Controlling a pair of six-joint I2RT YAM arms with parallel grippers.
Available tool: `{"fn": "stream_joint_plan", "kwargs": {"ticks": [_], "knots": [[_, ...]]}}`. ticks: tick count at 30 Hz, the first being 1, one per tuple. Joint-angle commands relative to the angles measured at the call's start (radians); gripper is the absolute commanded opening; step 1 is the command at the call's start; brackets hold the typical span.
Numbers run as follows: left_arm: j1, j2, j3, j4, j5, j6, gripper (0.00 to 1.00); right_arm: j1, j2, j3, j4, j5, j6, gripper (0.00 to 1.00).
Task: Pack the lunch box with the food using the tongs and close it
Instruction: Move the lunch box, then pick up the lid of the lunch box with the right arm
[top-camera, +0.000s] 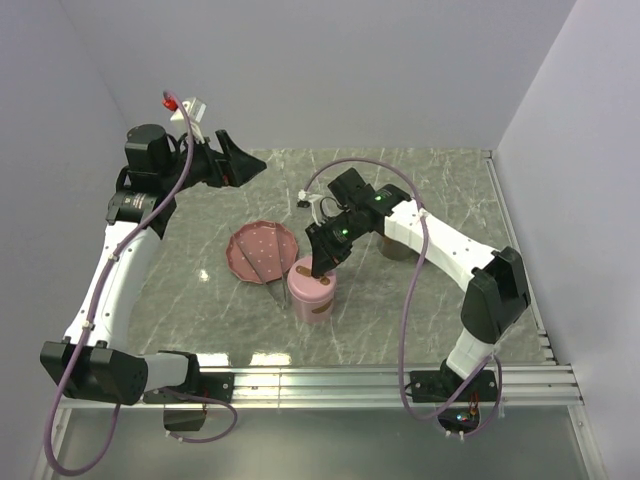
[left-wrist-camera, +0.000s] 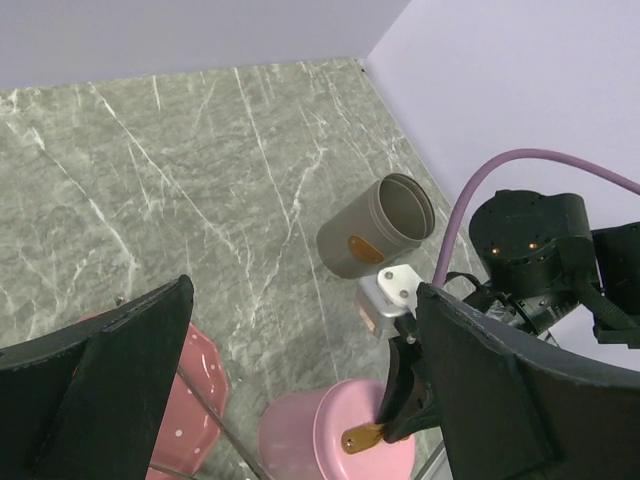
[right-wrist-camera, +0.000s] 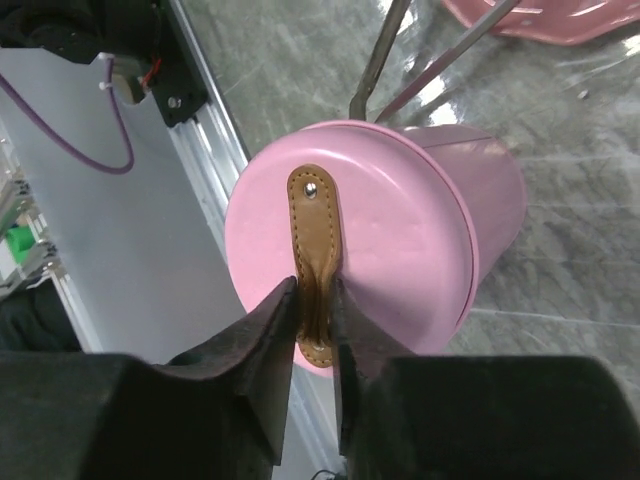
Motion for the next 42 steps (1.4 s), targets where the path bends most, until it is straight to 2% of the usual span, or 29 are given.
{"fn": "stream_joint_plan", "kwargs": {"ticks": [1, 6, 13, 16, 18, 21, 23, 27, 31, 37, 39, 42], "knots": [[0.005, -0.015, -0.002, 0.045, 0.032, -0.013, 0.99, 0.013, -0.016, 0.018, -0.007, 0.106, -0.019, 0.29], [0.007, -0.026, -0.005, 0.040, 0.062, 0.022, 0.99, -0.009, -0.095, 0.035, -0.014, 0.149, -0.024, 0.48], [0.005, -0.046, -0.008, 0.055, 0.082, 0.055, 0.99, -0.140, -0.196, 0.070, -0.035, 0.111, -0.043, 0.59], [0.005, -0.048, -0.015, 0.060, 0.105, 0.065, 0.99, -0.283, -0.246, 0.082, -0.086, 0.038, -0.103, 0.65], [0.005, -0.046, -0.014, 0.069, 0.121, 0.076, 0.99, -0.387, -0.291, 0.075, -0.118, 0.024, -0.148, 0.72], [0.005, -0.038, -0.012, 0.086, 0.147, 0.072, 0.99, -0.505, -0.329, 0.063, -0.179, 0.033, -0.227, 0.76], [0.005, -0.032, -0.008, 0.089, 0.167, 0.068, 0.99, -0.570, -0.340, 0.056, -0.248, 0.033, -0.293, 0.77], [0.005, -0.026, -0.012, 0.100, 0.188, 0.065, 0.99, -0.777, -0.340, 0.026, -0.329, 0.060, -0.404, 0.77], [0.005, -0.015, -0.020, 0.120, 0.211, 0.055, 0.99, -0.886, -0.303, -0.016, -0.348, 0.096, -0.491, 0.77], [0.001, 0.011, -0.019, 0.117, 0.196, 0.065, 0.97, -0.937, -0.227, -0.048, -0.279, 0.179, -0.442, 0.74], [-0.021, 0.029, -0.002, 0.089, 0.184, 0.123, 0.93, -0.955, -0.198, -0.065, -0.244, 0.200, -0.441, 0.72], [-0.041, 0.040, -0.011, 0.069, 0.178, 0.174, 0.94, -0.958, -0.175, -0.111, -0.190, 0.241, -0.470, 0.69]]}}
